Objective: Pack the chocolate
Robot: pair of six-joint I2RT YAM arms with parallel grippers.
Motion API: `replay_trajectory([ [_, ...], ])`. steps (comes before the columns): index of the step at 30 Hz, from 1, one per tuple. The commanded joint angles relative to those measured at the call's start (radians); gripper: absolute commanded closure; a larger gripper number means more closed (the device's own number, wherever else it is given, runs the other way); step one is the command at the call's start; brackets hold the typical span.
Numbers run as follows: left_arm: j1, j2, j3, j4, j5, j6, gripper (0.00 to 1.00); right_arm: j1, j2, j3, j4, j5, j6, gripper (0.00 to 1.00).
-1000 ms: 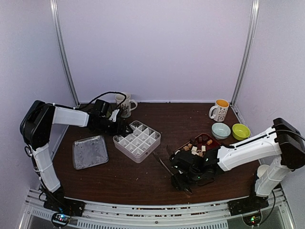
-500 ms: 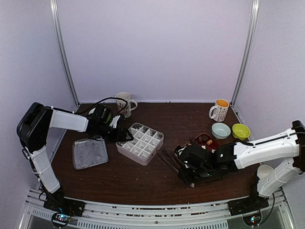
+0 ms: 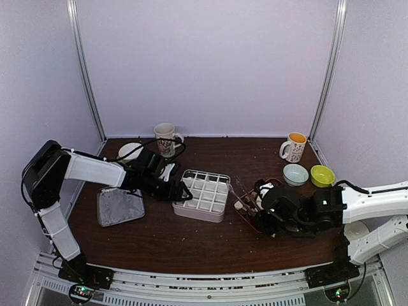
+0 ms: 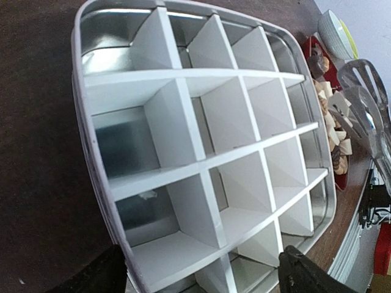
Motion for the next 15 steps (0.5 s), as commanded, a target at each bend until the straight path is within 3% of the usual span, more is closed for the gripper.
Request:
replay_trajectory([
  [1, -0.041, -0.018, -0.005, 0.067, -0.016, -0.049, 0.11, 0.003, -0.034, 0.032, -0.043, 0.092, 0.006, 0.67],
  [9, -0.080, -0.027, -0.016, 0.068, -0.011, -0.064, 0.12, 0.003, -0.053, 0.034, 0.012, 0.097, -0.009, 0.67],
  [15, -0.081, -0.127, -0.095, 0.105, -0.072, -0.100, 0.12, 0.002, -0.002, 0.065, 0.067, 0.054, -0.045, 0.67],
])
